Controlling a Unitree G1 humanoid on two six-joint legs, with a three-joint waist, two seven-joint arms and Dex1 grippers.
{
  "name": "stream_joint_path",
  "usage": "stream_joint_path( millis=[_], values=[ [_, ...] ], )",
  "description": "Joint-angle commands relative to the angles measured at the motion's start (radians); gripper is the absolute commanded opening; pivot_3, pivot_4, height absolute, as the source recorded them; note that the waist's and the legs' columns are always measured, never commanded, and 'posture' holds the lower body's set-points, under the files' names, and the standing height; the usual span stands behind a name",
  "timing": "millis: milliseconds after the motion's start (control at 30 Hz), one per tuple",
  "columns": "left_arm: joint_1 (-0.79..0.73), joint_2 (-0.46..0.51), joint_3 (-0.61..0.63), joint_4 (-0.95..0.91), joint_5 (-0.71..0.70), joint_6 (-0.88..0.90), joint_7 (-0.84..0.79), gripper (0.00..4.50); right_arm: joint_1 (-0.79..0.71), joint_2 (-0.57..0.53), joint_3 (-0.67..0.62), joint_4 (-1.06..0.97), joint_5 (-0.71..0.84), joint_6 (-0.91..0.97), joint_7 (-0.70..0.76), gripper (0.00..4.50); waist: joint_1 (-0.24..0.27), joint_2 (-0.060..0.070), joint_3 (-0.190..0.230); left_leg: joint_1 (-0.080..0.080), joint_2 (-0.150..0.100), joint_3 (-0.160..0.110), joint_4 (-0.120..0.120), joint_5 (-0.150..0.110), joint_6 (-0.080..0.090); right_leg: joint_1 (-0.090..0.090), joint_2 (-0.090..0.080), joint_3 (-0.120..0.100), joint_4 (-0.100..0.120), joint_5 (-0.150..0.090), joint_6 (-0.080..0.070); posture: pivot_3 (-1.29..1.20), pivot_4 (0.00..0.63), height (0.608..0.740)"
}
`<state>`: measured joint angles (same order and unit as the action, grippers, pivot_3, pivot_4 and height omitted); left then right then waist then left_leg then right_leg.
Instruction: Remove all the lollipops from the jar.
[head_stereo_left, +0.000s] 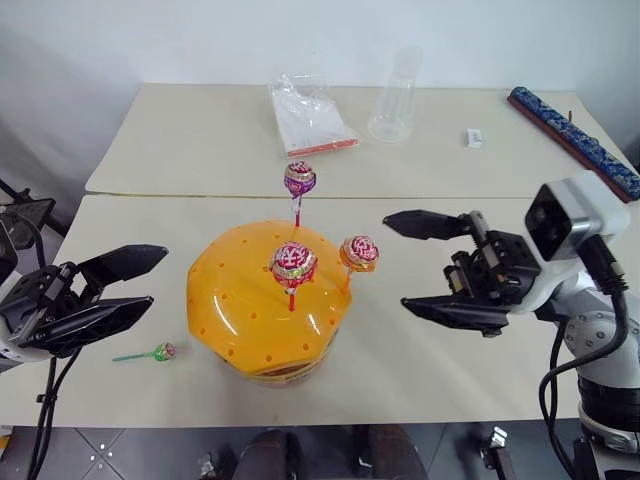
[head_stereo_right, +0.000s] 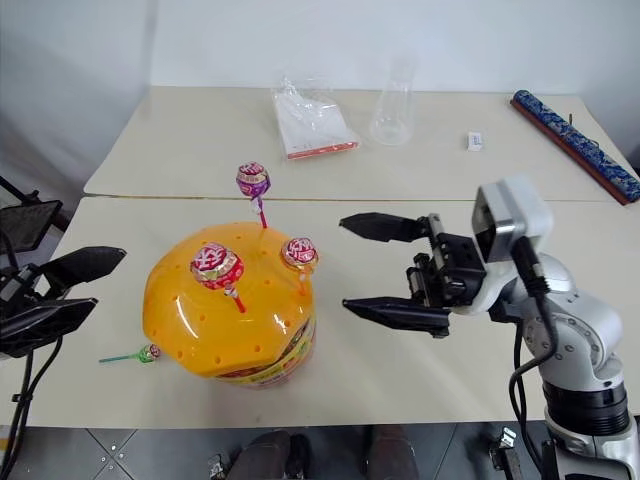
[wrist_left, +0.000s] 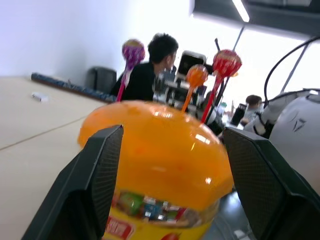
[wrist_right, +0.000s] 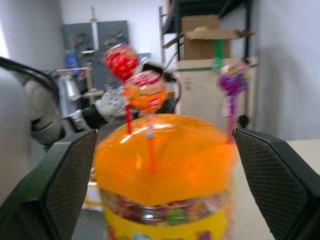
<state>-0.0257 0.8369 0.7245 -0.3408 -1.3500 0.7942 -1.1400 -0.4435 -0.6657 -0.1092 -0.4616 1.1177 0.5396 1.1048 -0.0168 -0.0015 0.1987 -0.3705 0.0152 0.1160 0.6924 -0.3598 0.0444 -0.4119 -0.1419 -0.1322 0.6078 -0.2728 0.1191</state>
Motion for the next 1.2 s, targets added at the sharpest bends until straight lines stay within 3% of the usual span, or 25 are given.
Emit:
stream_joint_path(
  millis=[33,100,200,367,500,633,767,1133,1200],
  values=[
    [-0.006,0.005,0.041,-0.024,-0.075,0.003,0.019,3.37,-0.044,0.004,0.022,0.000,-0.025,0.001,0.032,4.50,0.000,0.000,0.000,0.000,0.000,0.001,0.002,0.000,0.000,0.001,0.000,0.000,0.000,0.000,0.000,0.00,0.150,0.740],
    [0.018,0.006,0.046,-0.029,-0.084,0.011,0.006,3.37,-0.064,0.002,0.041,0.019,-0.047,0.010,0.044,4.50,0.000,0.000,0.000,0.000,0.000,0.001,0.004,0.000,0.001,0.001,0.000,0.001,0.001,0.000,0.000,0.00,0.150,0.740],
    [0.023,-0.038,0.027,-0.044,0.056,-0.111,-0.017,3.37,-0.092,0.006,0.071,0.050,-0.086,0.000,0.102,4.50,0.003,0.000,0.000,0.000,0.000,0.001,0.005,0.000,0.000,0.001,-0.001,0.002,0.003,0.000,0.000,0.00,0.150,0.740],
    [0.009,-0.125,-0.002,-0.086,0.161,-0.260,-0.016,3.37,-0.113,0.028,0.096,0.082,-0.125,-0.013,0.160,4.50,0.013,0.000,0.000,-0.001,0.000,0.001,0.004,-0.001,0.000,0.000,0.000,0.001,0.003,0.000,0.000,0.00,0.150,0.740],
    [0.049,-0.157,-0.004,-0.097,0.175,-0.296,-0.034,3.37,-0.124,0.044,0.102,0.095,-0.149,-0.014,0.189,4.50,0.013,0.000,0.000,-0.001,0.000,0.001,0.004,-0.001,0.000,0.000,0.000,0.001,0.003,0.000,0.000,0.00,0.150,0.740],
    [0.110,-0.134,0.054,-0.084,0.051,-0.226,-0.035,3.37,-0.158,0.074,0.104,0.125,-0.172,-0.019,0.183,4.50,0.012,0.000,0.000,0.000,0.001,0.001,0.005,-0.001,0.000,0.000,0.000,0.001,0.003,0.000,0.000,0.00,0.150,0.740],
    [0.177,-0.093,0.082,-0.053,0.042,-0.188,-0.084,3.40,-0.179,0.106,0.104,0.145,-0.181,-0.020,0.184,3.65,0.010,0.000,0.000,0.000,0.002,0.001,0.005,-0.001,0.000,-0.001,0.001,0.001,0.003,0.000,0.000,0.00,0.150,0.740],
    [0.155,-0.076,0.075,-0.064,-0.047,-0.141,-0.048,3.40,-0.233,0.182,0.109,0.143,-0.171,0.002,0.121,0.02,0.011,0.000,0.000,-0.001,0.001,0.000,0.004,-0.001,0.000,-0.001,0.000,0.002,0.003,0.000,0.000,0.00,0.150,0.740],
    [0.150,-0.075,0.075,-0.061,-0.060,-0.132,-0.042,3.40,-0.247,0.195,0.086,0.148,-0.124,0.027,0.094,0.02,0.009,0.000,0.000,-0.001,0.001,0.000,0.004,-0.001,0.000,-0.001,0.000,0.002,0.003,0.000,0.000,0.00,0.150,0.740]
  ],
)
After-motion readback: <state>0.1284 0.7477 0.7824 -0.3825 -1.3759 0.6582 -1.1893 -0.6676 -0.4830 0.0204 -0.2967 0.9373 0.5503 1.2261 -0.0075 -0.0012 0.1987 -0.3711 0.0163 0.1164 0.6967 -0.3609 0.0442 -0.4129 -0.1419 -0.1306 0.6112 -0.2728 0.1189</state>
